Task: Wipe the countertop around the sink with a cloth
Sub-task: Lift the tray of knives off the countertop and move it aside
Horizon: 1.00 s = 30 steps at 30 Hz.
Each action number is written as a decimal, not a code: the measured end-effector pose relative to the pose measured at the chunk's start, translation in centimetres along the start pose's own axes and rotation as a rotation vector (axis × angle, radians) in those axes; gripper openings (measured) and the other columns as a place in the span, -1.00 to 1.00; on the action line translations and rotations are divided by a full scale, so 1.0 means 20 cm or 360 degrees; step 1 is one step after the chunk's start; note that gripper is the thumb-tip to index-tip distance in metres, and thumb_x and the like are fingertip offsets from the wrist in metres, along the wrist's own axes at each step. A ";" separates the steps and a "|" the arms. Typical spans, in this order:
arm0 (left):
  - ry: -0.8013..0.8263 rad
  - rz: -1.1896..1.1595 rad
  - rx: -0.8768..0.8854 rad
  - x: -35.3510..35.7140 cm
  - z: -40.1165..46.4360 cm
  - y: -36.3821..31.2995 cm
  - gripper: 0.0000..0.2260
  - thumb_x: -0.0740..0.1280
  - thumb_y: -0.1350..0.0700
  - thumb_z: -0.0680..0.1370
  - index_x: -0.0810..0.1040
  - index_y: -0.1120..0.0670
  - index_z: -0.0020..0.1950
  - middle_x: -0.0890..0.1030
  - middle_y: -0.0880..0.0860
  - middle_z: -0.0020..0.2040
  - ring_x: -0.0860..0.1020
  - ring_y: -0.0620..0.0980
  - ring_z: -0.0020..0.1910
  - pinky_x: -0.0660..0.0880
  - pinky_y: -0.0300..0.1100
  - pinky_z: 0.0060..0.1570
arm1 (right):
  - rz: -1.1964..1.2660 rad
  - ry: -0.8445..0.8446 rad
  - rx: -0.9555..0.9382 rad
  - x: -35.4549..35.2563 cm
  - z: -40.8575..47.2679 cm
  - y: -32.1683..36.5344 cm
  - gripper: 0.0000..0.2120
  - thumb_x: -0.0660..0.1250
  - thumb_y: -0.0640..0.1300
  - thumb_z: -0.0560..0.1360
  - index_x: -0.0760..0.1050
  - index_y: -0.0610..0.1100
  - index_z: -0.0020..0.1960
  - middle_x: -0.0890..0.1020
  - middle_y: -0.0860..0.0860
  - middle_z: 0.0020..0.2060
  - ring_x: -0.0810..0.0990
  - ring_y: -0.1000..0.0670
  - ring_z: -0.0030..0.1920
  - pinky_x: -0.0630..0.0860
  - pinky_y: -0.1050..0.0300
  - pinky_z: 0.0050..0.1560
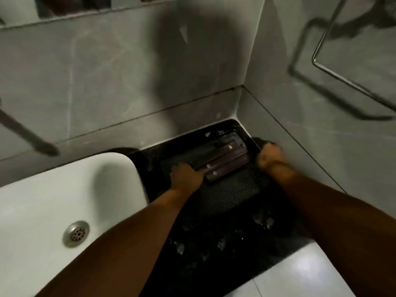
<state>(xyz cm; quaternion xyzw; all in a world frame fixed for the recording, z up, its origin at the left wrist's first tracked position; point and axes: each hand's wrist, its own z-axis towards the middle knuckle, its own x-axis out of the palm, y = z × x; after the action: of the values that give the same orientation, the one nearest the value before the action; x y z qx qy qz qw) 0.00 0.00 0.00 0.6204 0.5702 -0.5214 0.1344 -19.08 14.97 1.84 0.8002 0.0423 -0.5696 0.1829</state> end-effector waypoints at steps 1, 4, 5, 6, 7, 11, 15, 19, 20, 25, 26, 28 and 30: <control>-0.0023 0.0006 -0.0120 0.00 -0.01 0.01 -0.35 0.34 -0.07 0.48 0.29 0.28 0.44 0.35 0.28 0.42 0.34 0.27 0.40 0.32 0.04 0.37 | -0.0037 0.0039 0.0025 0.02 0.01 -0.03 -0.69 0.28 -0.22 0.50 0.49 -0.34 0.20 0.57 -0.30 0.18 0.56 -0.29 0.20 0.51 -0.11 0.23; -0.0134 0.0015 -0.0402 0.05 0.01 0.10 -0.28 0.40 -0.04 0.45 0.21 0.29 0.46 0.27 0.25 0.43 0.26 0.26 0.43 0.31 0.11 0.37 | 0.0010 0.0087 -0.0023 0.06 -0.01 -0.06 -0.73 0.22 -0.25 0.53 0.50 -0.36 0.17 0.59 -0.32 0.15 0.58 -0.30 0.18 0.51 -0.10 0.17; -0.0130 -0.0002 -0.0469 0.05 0.00 0.11 -0.28 0.40 -0.03 0.45 0.20 0.30 0.46 0.26 0.25 0.43 0.25 0.26 0.43 0.31 0.11 0.37 | -0.0002 0.0092 -0.0070 0.09 -0.02 -0.06 -0.76 0.20 -0.27 0.54 0.51 -0.38 0.12 0.60 -0.33 0.12 0.59 -0.32 0.16 0.52 -0.11 0.15; -0.0143 -0.0011 -0.0490 0.07 0.01 0.14 -0.29 0.40 -0.02 0.47 0.20 0.31 0.46 0.26 0.26 0.43 0.25 0.26 0.43 0.30 0.11 0.37 | -0.0016 0.0079 -0.0130 0.11 -0.03 -0.08 -0.80 0.19 -0.28 0.54 0.52 -0.37 0.04 0.61 -0.35 0.09 0.60 -0.33 0.13 0.54 -0.12 0.11; -0.0150 0.0009 -0.0499 0.08 0.02 0.15 -0.31 0.38 -0.01 0.49 0.20 0.33 0.45 0.26 0.27 0.42 0.25 0.27 0.42 0.29 0.10 0.37 | -0.0039 0.0047 -0.0170 0.13 -0.03 -0.09 -0.84 0.18 -0.29 0.54 0.51 -0.35 -0.07 0.62 -0.35 0.06 0.61 -0.33 0.09 0.55 -0.11 0.08; -0.0076 0.0142 -0.0577 0.09 0.06 0.22 -0.43 0.28 0.05 0.57 0.22 0.35 0.45 0.31 0.27 0.42 0.29 0.25 0.40 0.29 0.03 0.37 | -0.0092 -0.0020 -0.0224 0.13 -0.01 -0.09 -0.89 0.20 -0.30 0.52 0.49 -0.27 -0.11 0.64 -0.33 0.00 0.64 -0.32 0.03 0.58 -0.13 0.00; 0.0013 0.0052 -0.0525 0.09 0.07 0.26 -0.60 0.28 0.17 0.53 0.43 0.27 0.36 0.48 0.26 0.32 0.47 0.26 0.31 0.44 0.02 0.25 | -0.0052 0.0030 -0.0122 0.10 0.01 -0.08 -0.83 0.22 -0.27 0.52 0.53 -0.32 0.04 0.62 -0.31 0.04 0.62 -0.32 0.06 0.56 -0.12 0.03; -0.0045 0.0057 -0.0413 0.03 0.10 0.29 -0.59 0.22 0.10 0.56 0.46 0.32 0.32 0.50 0.24 0.32 0.48 0.22 0.32 0.45 -0.04 0.25 | 0.0013 0.0006 -0.0057 0.00 -0.02 -0.06 -0.76 0.25 -0.24 0.51 0.52 -0.35 0.11 0.61 -0.34 0.09 0.60 -0.32 0.11 0.54 -0.13 0.11; -0.0057 -0.0028 -0.0394 0.00 0.10 0.28 -0.61 0.21 0.10 0.56 0.49 0.31 0.30 0.52 0.23 0.30 0.50 0.22 0.29 0.46 -0.04 0.22 | 0.0036 -0.0012 -0.0055 -0.03 -0.03 -0.06 -0.75 0.25 -0.24 0.50 0.52 -0.35 0.11 0.61 -0.35 0.09 0.61 -0.32 0.11 0.53 -0.13 0.12; -0.0109 -0.0213 -0.0244 -0.32 -0.10 0.18 -0.63 0.28 0.09 0.56 0.53 0.31 0.27 0.56 0.27 0.27 0.52 0.25 0.29 0.47 -0.02 0.24 | 0.0085 -0.0060 -0.0163 -0.24 -0.15 -0.01 -0.81 0.26 -0.29 0.47 0.55 -0.39 0.00 0.63 -0.38 -0.03 0.64 -0.31 -0.01 0.57 -0.11 0.03; -0.0134 -0.0242 -0.0256 -0.39 -0.13 0.18 -0.65 0.30 0.10 0.56 0.54 0.30 0.25 0.56 0.26 0.27 0.52 0.23 0.29 0.47 -0.02 0.24 | 0.0094 -0.0053 -0.0208 -0.29 -0.20 0.01 -0.83 0.26 -0.30 0.46 0.55 -0.40 -0.04 0.63 -0.39 -0.04 0.64 -0.32 -0.02 0.56 -0.10 0.00; -0.0177 -0.0254 -0.0263 -0.52 -0.18 0.19 -0.68 0.32 0.14 0.55 0.55 0.28 0.23 0.57 0.25 0.27 0.54 0.21 0.27 0.49 -0.04 0.21 | 0.0097 -0.0035 -0.0208 -0.38 -0.30 0.05 -0.86 0.30 -0.28 0.43 0.54 -0.37 -0.12 0.63 -0.39 -0.07 0.64 -0.33 -0.04 0.56 -0.08 -0.05; -0.0228 -0.0246 -0.0236 -0.65 -0.23 0.23 -0.66 0.37 0.14 0.51 0.54 0.25 0.24 0.57 0.23 0.27 0.54 0.20 0.26 0.50 -0.06 0.18 | 0.0142 0.0005 -0.0173 -0.47 -0.40 0.10 -0.74 0.35 -0.18 0.31 0.53 -0.41 -0.19 0.61 -0.35 -0.19 0.64 -0.30 -0.10 0.53 0.00 -0.17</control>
<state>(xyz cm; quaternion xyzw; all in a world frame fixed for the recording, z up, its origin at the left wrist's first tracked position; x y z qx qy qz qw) 8.70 -5.39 10.42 0.5241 0.6423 -0.5295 0.1798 -14.62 17.27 13.33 0.7912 0.0378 -0.5564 0.2511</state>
